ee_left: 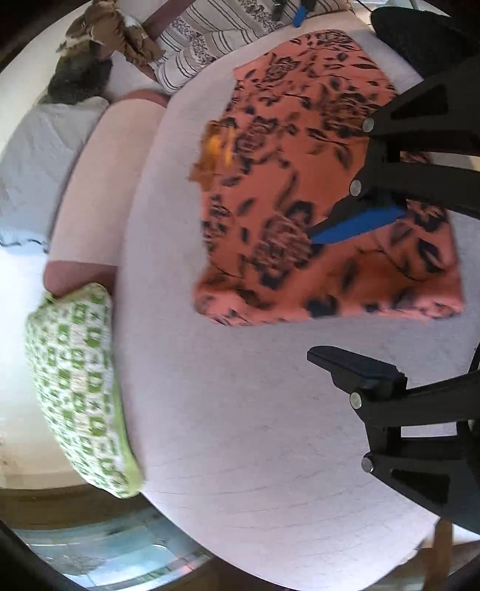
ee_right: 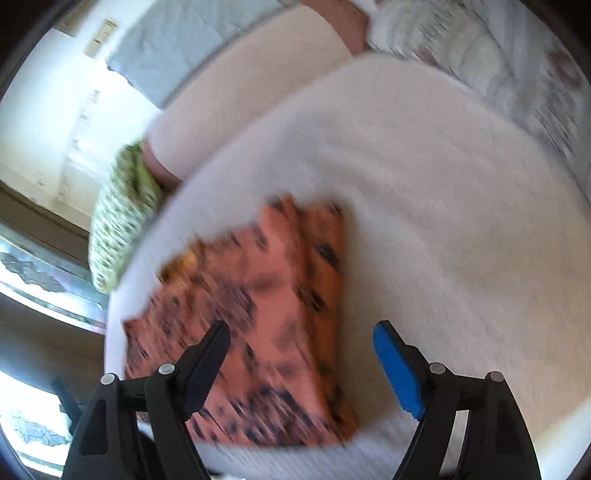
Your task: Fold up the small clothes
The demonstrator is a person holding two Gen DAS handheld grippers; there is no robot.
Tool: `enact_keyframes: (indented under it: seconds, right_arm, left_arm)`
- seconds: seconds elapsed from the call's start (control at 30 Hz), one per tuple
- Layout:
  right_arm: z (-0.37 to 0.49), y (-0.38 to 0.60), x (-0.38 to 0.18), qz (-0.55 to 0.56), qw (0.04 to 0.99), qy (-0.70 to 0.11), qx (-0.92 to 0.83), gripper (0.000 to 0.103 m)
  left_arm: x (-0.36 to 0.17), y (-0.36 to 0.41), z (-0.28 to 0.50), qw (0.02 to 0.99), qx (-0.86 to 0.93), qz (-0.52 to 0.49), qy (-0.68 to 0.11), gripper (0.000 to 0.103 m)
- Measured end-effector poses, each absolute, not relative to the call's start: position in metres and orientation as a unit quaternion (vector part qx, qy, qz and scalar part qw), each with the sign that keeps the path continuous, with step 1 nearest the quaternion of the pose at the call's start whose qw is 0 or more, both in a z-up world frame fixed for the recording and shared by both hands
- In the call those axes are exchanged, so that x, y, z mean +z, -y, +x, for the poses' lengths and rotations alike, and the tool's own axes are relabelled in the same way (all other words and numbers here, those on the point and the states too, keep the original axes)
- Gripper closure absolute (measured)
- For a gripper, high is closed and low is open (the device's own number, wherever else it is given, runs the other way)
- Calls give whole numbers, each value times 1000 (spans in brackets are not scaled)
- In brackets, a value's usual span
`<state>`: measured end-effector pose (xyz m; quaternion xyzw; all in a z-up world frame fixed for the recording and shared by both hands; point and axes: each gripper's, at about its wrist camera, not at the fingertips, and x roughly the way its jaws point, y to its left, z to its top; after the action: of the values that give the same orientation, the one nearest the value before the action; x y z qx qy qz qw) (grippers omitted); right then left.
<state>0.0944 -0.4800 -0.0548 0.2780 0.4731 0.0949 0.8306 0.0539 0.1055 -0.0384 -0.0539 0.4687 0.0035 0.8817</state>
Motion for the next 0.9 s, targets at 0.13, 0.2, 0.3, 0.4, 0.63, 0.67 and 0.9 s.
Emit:
enact_keyframes:
  seconds: [0.13,0.2,0.3,0.4,0.63,0.67,0.9]
  right_arm:
    - [139,448,-54,223,843,-478,104,21]
    - [164,438,-63,197,844,-489,97,31]
    - [187,426,-91,160,829,-530,84,71]
    - [178,418,-82,114,844,-519,79,97]
    - [156,431,-80,123,854,-501,66,93]
    - [158,434,-87,139,847,-507,74,93]
    - [166,443,-97,183,836,-512,80,90]
  left_arm:
    - [-51,-98,80,879,2,-68,-473,45]
    - [-60,-93,80,879,-3,-69,-472,45]
    - [-75,-87,90,872,1,-59,-486,45]
    - [-85,-88,93,867,14,-44,-497,45]
    - [-64,-131,97,885,21,-108,-453,45]
    - [-67,-134,105,881,12,-113,-460,45]
    - [-86,-125,164,866,-21,-80,-492,77]
